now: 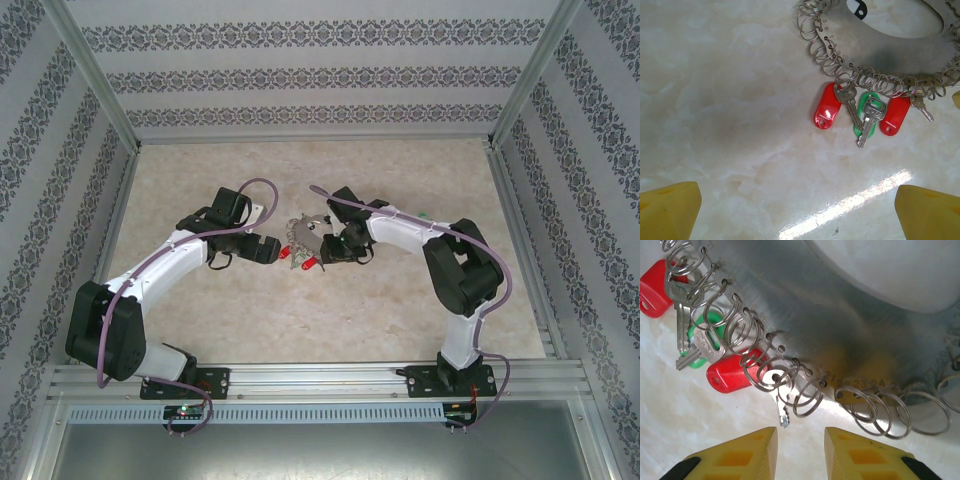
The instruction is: Put the keys on the keyring
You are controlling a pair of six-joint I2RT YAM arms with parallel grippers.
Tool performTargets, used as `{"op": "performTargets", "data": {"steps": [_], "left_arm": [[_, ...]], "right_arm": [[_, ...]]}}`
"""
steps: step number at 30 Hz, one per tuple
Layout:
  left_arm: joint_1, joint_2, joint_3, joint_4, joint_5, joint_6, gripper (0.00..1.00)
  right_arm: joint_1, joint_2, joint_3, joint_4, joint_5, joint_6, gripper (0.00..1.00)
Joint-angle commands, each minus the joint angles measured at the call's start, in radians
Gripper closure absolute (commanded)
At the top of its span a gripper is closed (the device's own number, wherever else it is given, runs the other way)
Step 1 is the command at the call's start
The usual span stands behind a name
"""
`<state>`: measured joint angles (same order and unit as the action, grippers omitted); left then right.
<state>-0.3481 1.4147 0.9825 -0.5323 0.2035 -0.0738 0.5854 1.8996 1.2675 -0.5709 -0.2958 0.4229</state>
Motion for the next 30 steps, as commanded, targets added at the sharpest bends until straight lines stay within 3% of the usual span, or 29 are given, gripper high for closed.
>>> {"op": "performTargets", "data": {"steps": [1,9,19,25,30], "left_arm": [[-0.019,-0.007,0.022,-0.028,-0.021,0.023,0.0],[-0.023,-0.011,0.019,-0.028,-0.028,0.023,0.0],[-0.028,-0.013,0.015,-0.023,-0.029,0.026,0.0],[-0.031,-0.011,0.009,-0.009,-0.004,0.027,0.0],[-0.043,-0.026,-0.008,0.02,0.045,0.038,0.0]], "right_arm": [[0.01,0.035,0.04,-0.011,0.025,-0.001,0.68],[0.014,0.079,0.077,-0.042,0.066,-0.006,0.67],[-0.031,0.053,0.06,-0.074,0.157,-0.04,0.96],[-0.098,-0.001,0.029,-0.053,0.102,-0.134,1.0],[-0.112,-0.027,0.017,-0.069,-0.081,-0.363,1.0]]}}
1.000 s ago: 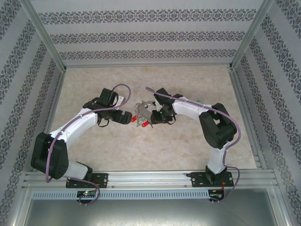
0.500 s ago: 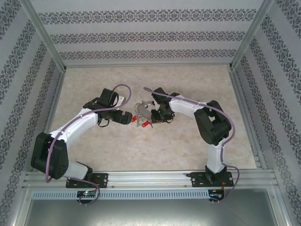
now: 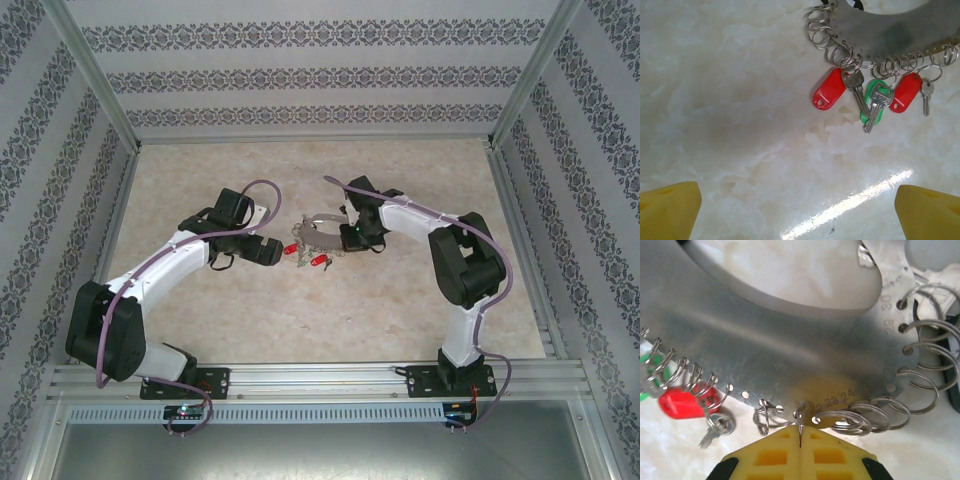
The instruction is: Put the keys on the keyring
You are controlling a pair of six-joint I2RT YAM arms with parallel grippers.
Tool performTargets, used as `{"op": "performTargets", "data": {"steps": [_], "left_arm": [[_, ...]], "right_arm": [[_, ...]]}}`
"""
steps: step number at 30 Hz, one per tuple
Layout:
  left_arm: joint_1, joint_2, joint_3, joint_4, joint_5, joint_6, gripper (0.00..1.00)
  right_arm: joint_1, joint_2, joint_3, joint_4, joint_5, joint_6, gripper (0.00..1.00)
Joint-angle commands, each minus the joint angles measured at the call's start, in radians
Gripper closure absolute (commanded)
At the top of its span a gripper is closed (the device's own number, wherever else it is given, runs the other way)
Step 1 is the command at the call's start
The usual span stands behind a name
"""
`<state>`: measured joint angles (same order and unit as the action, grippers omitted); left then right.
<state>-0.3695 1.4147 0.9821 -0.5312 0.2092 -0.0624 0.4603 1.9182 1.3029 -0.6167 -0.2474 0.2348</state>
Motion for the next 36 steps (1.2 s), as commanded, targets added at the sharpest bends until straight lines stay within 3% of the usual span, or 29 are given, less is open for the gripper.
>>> {"op": "performTargets", "data": {"steps": [1,8,13,18,20,25,29,32,36], "left_arm": [[-0.026,-0.032,-0.012,0.027,0.051,0.028,0.0],[-0.029,-0.147,-0.11,0.178,0.159,0.014,0.0],[-0.025,-0.168,-0.192,0.395,0.026,-0.097,0.0],[-0.025,0.036,-0.119,0.462,0.059,-0.239,0.0],[-0.025,0.112,-0.088,0.47,0.103,-0.267,0.02],[-0.027,0.176,-0.083,0.514,0.152,-0.308,0.04],[-0.026,0.187,-0.102,0.531,0.15,-0.311,0.04],[-0.028,0.199,-0.123,0.56,0.153,-0.334,0.04],[-0.033,0.207,-0.135,0.602,0.183,-0.384,0.05]], "right_arm": [[0.022,-0.052,-0.023,-0.029,-0.148,-0.224,1.0],[0.095,-0.118,-0.099,-0.058,-0.043,-0.492,1.0],[0.077,-0.156,-0.128,-0.088,0.02,-0.551,1.0],[0.002,-0.137,-0.128,-0.087,0.109,-0.468,1.0],[-0.031,-0.127,-0.129,-0.08,0.151,-0.423,0.95],[-0.127,-0.104,-0.118,-0.052,0.289,-0.285,0.9],[-0.183,-0.124,-0.11,-0.028,0.183,-0.183,0.77],[-0.198,-0.183,-0.139,0.015,0.061,-0.141,0.73],[-0.196,-0.224,-0.153,0.011,-0.013,-0.122,0.71]]}}
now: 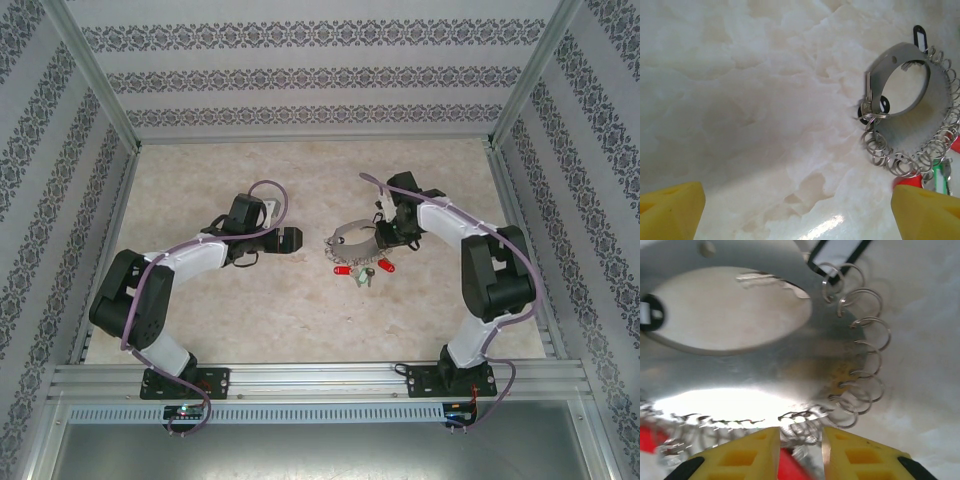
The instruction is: Put the keys on the keyring
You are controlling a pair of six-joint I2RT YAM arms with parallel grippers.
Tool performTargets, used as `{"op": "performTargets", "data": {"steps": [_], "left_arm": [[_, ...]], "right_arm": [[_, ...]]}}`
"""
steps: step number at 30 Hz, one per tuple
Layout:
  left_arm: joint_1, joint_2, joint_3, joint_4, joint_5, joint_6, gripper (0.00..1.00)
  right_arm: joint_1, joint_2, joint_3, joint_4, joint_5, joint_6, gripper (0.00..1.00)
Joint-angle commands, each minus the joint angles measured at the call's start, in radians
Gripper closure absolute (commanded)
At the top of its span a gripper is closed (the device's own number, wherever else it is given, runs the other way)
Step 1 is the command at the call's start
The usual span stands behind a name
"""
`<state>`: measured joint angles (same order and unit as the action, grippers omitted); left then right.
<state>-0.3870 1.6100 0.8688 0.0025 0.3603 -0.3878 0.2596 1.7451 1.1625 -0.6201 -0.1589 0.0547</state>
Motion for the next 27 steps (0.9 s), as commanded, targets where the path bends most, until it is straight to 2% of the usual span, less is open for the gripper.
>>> {"op": "performTargets", "data": {"steps": [1,6,8,14,19,22,27], "left_arm": [[-0.02,0.011,-0.023,0.079,0.03,-0.072,0.05],[-0.075,0.028,-0.055,0.195,-0.001,-0.123,0.07],[-0.105,0.04,-0.073,0.247,-0.034,-0.133,0.07],[-0.172,0.029,-0.171,0.404,-0.127,-0.163,0.09],[-0.213,-0.001,-0.265,0.485,-0.193,-0.157,0.09],[-0.219,-0.02,-0.299,0.519,-0.206,-0.153,0.09],[-0.221,-0.054,-0.314,0.522,-0.218,-0.137,0.09]], "right_arm": [[0.009,-0.055,-0.017,0.013,-0.118,0.063,0.71],[0.049,-0.062,-0.027,-0.013,-0.151,0.094,0.7],[0.075,-0.072,-0.046,-0.001,-0.137,0.159,0.7],[0.129,-0.097,-0.144,0.099,-0.241,0.352,0.71],[0.129,-0.053,-0.132,0.124,-0.223,0.474,0.81],[0.123,-0.048,-0.126,0.125,-0.191,0.551,0.81],[0.139,-0.047,-0.108,0.09,-0.131,0.558,0.8]]}}
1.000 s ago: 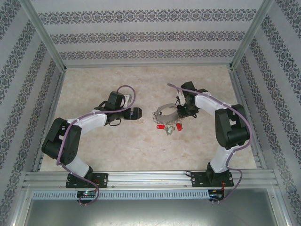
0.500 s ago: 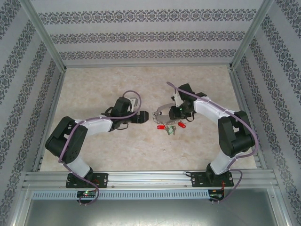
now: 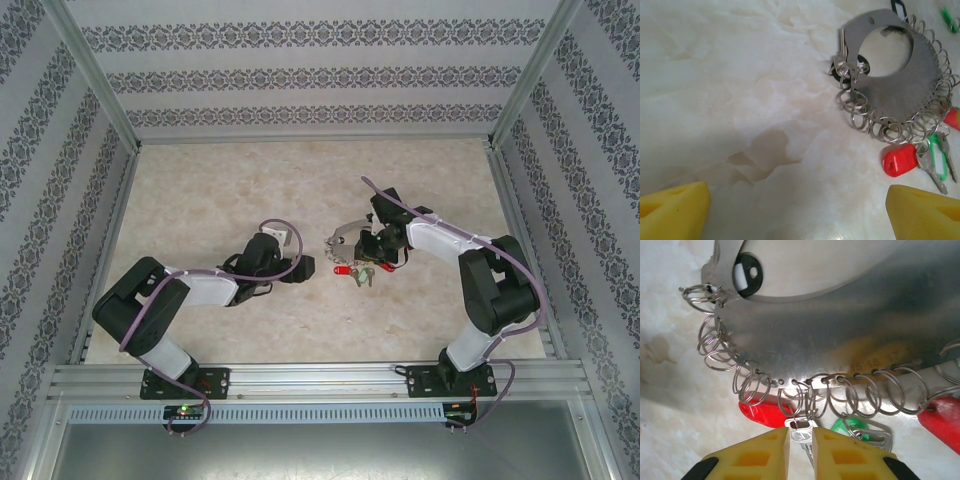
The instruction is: Put the keys on the keyring
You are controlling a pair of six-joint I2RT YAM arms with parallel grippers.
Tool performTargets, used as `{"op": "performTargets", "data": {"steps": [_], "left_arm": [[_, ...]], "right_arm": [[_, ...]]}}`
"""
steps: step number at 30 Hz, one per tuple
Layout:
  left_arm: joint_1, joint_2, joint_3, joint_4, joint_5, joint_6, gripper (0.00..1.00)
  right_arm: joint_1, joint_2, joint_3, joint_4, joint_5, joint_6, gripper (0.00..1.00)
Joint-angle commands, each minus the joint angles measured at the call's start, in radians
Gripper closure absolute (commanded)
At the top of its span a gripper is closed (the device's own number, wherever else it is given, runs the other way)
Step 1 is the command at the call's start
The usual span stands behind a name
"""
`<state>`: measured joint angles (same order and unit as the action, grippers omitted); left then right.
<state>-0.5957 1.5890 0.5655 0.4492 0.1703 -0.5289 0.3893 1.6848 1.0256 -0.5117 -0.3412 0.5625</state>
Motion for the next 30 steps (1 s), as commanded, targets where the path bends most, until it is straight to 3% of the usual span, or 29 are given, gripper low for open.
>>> {"op": "performTargets", "data": {"steps": [1,13,16,20,27,30], "left_arm": [[-0.012,-0.032,-0.017,0.084,-0.029,0.003,0.09],[-0.012,-0.039,-0.009,0.089,-0.041,0.009,0.08],[-0.012,-0.016,0.034,0.044,-0.037,0.009,0.08],[-0.026,0.047,0.12,-0.026,-0.031,0.024,0.09],[-0.107,0.252,0.296,-0.023,-0.047,0.072,0.09],[-0.127,0.321,0.349,-0.008,-0.06,0.076,0.09]], "right_arm": [[0.014,0.014,0.028,-0.019,0.06,0.048,0.8],[0.033,0.094,0.045,0.003,0.061,0.036,0.81],[0.033,0.094,0.042,-0.009,0.071,0.006,0.91],[0.036,0.056,0.041,-0.033,0.111,-0.059,0.97],[-0.017,0.009,0.048,-0.086,0.216,-0.186,0.97],[-0.041,0.002,0.046,-0.085,0.2,-0.239,0.89]]}}
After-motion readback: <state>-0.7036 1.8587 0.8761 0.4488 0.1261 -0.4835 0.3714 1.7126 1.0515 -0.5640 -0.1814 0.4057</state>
